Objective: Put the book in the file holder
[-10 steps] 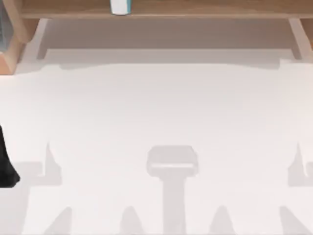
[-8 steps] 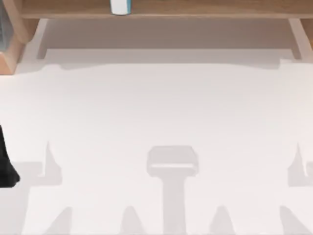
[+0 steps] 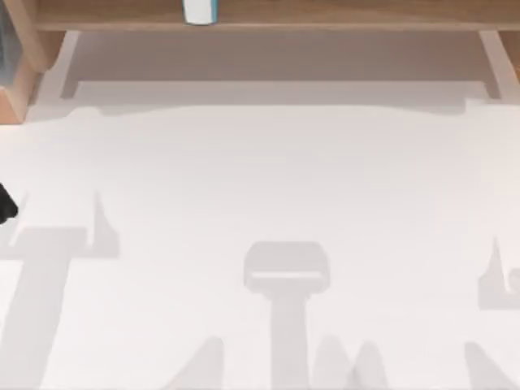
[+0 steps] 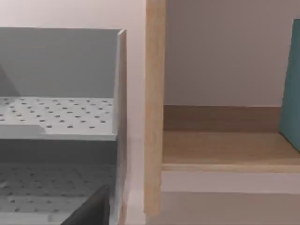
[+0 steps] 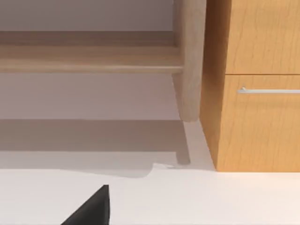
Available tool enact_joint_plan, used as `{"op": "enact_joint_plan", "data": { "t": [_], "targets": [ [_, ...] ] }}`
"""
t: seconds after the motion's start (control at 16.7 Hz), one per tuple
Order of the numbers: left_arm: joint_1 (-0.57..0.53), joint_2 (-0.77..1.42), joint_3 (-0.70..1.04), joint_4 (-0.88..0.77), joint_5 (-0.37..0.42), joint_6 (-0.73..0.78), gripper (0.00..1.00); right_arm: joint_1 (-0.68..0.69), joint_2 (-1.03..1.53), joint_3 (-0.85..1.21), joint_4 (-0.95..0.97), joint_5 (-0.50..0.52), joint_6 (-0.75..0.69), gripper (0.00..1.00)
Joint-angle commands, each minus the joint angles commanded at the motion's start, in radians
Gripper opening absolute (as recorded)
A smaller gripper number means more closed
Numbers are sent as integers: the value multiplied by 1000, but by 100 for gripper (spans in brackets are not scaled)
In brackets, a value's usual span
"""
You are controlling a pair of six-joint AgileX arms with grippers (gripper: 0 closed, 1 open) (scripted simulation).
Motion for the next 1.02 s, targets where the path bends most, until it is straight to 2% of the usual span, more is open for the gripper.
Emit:
{"op": "enact_joint_plan", "data": {
  "t": [0.66, 0.84, 1.02],
  "targets": [
    [-270, 1215, 683, 444, -248, 5, 100, 0, 0, 0, 0, 0, 0, 100],
    [-327, 1458, 827, 538, -300, 6, 100, 0, 0, 0, 0, 0, 0, 100],
    [-365, 1607, 925, 601, -336, 7, 100, 0, 0, 0, 0, 0, 0, 100]
  ]
}}
